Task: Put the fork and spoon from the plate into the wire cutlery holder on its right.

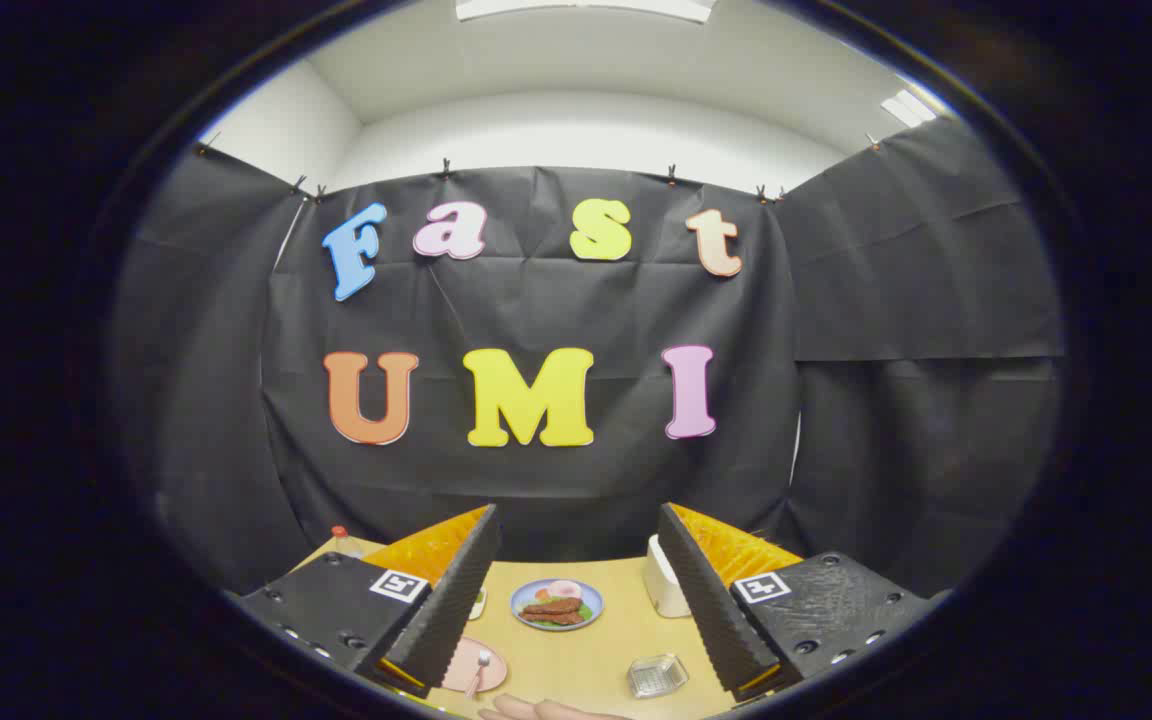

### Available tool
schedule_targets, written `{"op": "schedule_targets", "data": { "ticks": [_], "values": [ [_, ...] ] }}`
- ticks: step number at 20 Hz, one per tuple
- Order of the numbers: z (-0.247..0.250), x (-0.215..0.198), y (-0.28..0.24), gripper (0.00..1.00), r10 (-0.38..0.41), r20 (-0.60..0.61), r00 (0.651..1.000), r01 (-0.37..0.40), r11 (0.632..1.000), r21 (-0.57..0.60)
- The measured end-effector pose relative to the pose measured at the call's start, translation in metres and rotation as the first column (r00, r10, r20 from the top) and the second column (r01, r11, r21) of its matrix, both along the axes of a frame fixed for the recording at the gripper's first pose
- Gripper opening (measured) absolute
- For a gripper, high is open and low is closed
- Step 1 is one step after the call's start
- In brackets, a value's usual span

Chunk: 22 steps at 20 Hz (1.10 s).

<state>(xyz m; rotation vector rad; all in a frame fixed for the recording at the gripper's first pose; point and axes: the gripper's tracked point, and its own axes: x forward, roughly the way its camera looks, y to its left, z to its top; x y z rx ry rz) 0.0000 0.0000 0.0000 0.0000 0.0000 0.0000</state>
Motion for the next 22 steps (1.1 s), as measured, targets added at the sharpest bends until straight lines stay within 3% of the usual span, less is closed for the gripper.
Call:
{"op": "schedule_targets", "data": {
  "ticks": [16,22],
  "values": [
    [-0.086,0.054,0.021,0.95,0.002,-0.140,0.990,-0.008,0.999,-0.043],
    [-0.167,0.082,0.051,0.95,0.043,-0.250,0.967,-0.067,0.994,-0.090]
  ]
}}
